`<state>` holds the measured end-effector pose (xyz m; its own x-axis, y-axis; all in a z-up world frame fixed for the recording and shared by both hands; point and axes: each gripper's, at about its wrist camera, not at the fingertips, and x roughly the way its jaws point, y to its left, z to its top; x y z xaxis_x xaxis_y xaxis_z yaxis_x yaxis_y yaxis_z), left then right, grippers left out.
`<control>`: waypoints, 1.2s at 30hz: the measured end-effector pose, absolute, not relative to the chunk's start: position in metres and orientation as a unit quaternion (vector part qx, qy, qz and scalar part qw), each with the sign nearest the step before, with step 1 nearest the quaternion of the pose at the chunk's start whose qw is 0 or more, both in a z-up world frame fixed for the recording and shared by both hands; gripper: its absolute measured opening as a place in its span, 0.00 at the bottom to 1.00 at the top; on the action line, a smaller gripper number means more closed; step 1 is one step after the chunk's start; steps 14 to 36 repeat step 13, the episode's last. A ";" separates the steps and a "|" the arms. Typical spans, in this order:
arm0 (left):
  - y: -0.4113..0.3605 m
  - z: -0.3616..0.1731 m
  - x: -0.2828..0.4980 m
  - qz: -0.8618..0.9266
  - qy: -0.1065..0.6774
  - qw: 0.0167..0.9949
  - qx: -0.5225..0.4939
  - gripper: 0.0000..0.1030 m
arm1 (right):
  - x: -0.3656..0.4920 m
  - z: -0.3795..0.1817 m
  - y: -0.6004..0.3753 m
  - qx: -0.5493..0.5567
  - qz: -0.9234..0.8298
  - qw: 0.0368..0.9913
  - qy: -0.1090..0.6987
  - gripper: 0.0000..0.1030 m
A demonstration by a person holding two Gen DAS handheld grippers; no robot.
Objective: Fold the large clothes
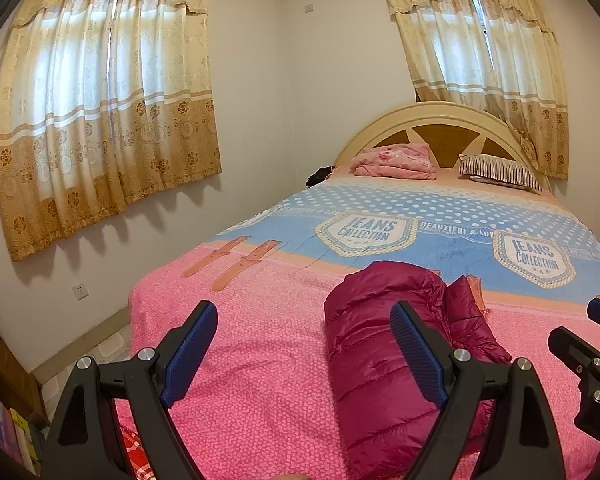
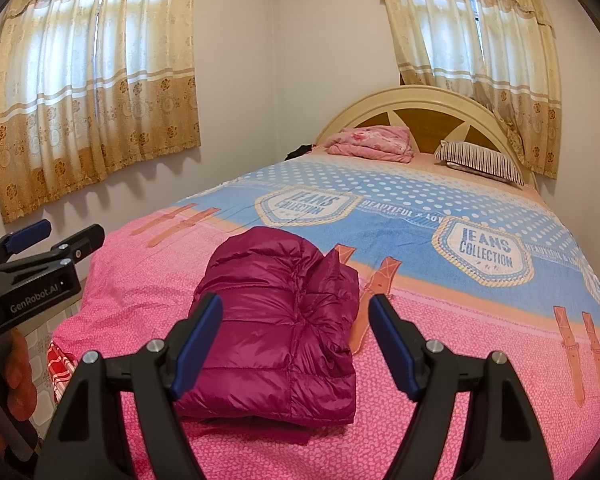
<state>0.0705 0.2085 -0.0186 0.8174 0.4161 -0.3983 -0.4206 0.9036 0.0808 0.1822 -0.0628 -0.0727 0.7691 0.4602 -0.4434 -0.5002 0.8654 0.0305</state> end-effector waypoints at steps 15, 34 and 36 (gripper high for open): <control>0.205 -0.024 0.074 0.217 0.212 0.953 0.002 0.87 | 0.180 -0.074 -0.063 -0.046 0.256 0.939 0.223 0.76; 0.205 -0.024 0.074 0.217 0.212 0.953 0.002 0.87 | 0.180 -0.074 -0.063 -0.046 0.256 0.939 0.223 0.76; 0.205 -0.024 0.074 0.217 0.212 0.953 0.002 0.87 | 0.180 -0.074 -0.063 -0.046 0.256 0.939 0.223 0.76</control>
